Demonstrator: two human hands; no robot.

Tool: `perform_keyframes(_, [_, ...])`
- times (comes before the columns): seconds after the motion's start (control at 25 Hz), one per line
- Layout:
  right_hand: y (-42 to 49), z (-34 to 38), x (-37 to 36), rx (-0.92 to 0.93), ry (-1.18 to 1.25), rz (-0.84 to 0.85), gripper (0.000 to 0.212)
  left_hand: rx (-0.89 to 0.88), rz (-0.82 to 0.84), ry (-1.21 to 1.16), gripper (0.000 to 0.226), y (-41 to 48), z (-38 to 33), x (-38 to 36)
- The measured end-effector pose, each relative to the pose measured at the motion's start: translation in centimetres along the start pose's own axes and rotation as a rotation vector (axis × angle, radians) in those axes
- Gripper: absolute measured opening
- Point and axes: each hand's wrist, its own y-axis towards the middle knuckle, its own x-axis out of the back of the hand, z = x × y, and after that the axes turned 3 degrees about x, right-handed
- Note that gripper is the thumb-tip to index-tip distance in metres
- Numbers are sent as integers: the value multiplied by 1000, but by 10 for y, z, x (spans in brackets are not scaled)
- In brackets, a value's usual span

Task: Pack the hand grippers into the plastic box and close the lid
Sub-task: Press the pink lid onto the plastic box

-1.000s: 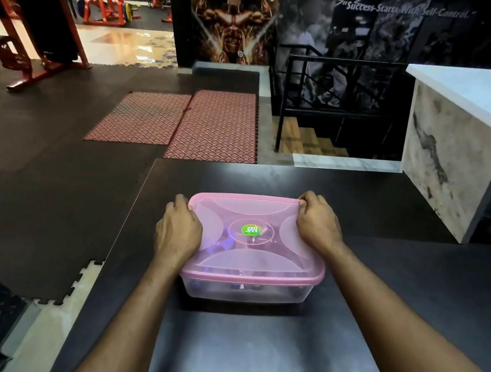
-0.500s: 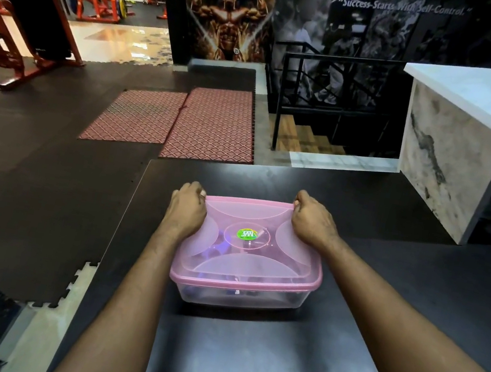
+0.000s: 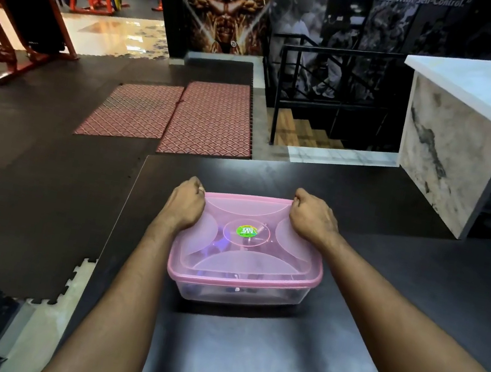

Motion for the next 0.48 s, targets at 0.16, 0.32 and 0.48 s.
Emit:
perform_keyframes(0.16, [3, 9, -3, -69, -21, -19, 30, 82, -131, 23, 30, -7, -4, -6])
perform_keyframes(0.32, [3, 6, -8, -56, -10, -38, 30, 3, -237, 149, 28, -6, -2, -10])
perform_keyframes(0.48, [4, 6, -8, -31, -10, -40, 28, -8, -133, 59, 26, 7, 3, -7])
